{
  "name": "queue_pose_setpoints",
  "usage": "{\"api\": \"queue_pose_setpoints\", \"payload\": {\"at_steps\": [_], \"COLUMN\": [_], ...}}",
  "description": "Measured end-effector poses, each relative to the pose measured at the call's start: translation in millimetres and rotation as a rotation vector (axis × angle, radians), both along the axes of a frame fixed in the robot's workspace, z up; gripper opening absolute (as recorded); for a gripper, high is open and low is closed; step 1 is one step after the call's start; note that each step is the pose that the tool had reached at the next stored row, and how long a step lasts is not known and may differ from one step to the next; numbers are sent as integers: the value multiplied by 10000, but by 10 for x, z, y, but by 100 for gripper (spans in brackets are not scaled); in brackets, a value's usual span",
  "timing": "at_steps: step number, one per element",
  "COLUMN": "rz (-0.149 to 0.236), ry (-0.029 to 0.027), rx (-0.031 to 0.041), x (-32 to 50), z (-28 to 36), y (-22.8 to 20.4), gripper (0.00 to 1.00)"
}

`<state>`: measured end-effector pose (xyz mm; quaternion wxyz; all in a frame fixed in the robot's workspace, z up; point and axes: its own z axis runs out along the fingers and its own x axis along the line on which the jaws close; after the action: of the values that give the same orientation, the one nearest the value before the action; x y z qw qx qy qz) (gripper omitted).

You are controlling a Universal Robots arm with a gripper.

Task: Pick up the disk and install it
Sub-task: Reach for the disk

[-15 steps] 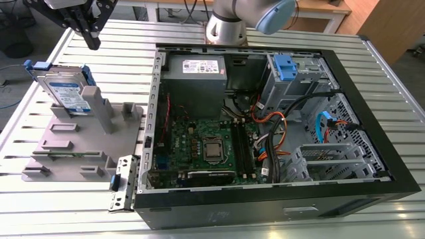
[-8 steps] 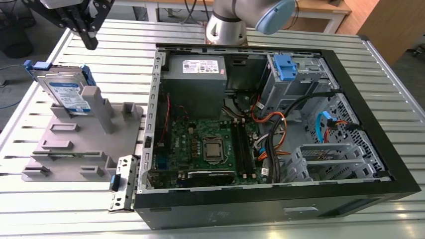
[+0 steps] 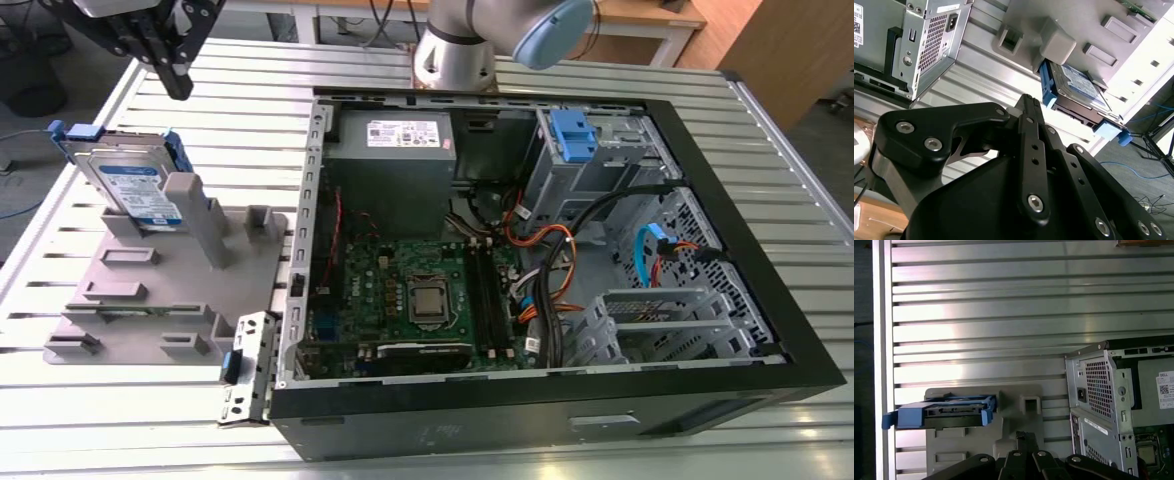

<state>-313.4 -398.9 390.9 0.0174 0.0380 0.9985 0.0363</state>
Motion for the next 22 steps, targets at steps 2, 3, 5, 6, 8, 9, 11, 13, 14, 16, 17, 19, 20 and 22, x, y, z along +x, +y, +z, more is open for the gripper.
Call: {"api": "queue_pose_setpoints", "payload": {"at_steps": [2,3,5,6,8,9,11,13,14,16,17,19,20,22], "rz": [0,0,1,1,1,0,0,-1,-1,0,-1,-1,0,0], "ry": [1,0,0,0,0,1,0,0,0,1,0,0,0,0], "rx": [0,0,0,0,0,0,0,0,0,0,0,0,0,0], "x": [-11,-17,-27,-28,-29,-31,-33,-37,-41,-48,-53,-64,-72,-91], "z": [0,0,0,0,0,0,0,0,0,0,0,0,0,0], "y": [0,0,0,0,0,0,0,0,0,0,0,0,0,0], "gripper": [11,11,11,11,11,11,11,11,11,11,11,11,11,11]}}
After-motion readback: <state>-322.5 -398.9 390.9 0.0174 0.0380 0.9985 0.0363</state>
